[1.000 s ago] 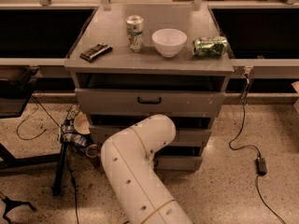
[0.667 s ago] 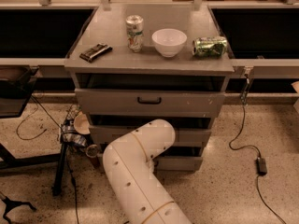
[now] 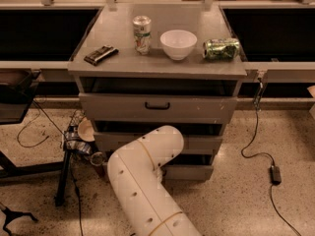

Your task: Open bottom drawer

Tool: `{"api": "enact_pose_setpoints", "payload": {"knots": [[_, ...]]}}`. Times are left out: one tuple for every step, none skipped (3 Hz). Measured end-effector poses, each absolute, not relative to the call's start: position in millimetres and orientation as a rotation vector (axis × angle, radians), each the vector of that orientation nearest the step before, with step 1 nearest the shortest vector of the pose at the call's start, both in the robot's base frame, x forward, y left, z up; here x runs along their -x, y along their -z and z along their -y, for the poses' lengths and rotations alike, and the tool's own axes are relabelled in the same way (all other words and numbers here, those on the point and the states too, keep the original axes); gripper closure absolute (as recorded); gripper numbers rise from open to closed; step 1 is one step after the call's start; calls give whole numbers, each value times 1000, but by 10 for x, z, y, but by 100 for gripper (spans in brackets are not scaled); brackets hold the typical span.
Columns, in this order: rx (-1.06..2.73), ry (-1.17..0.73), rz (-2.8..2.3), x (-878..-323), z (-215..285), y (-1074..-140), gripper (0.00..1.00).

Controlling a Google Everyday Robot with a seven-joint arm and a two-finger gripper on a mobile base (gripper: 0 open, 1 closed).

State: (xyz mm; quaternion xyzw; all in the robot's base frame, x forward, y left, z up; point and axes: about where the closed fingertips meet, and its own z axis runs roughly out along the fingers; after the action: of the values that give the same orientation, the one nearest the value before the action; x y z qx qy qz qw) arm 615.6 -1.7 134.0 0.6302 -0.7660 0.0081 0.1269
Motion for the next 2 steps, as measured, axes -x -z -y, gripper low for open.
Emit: {"api": "enact_pose_setpoints", "payload": {"knots": [[-1844,-11,2148,-5966,112,-1286,0],[-1844,-5,2118,-5881,160,-1310,0]]}}
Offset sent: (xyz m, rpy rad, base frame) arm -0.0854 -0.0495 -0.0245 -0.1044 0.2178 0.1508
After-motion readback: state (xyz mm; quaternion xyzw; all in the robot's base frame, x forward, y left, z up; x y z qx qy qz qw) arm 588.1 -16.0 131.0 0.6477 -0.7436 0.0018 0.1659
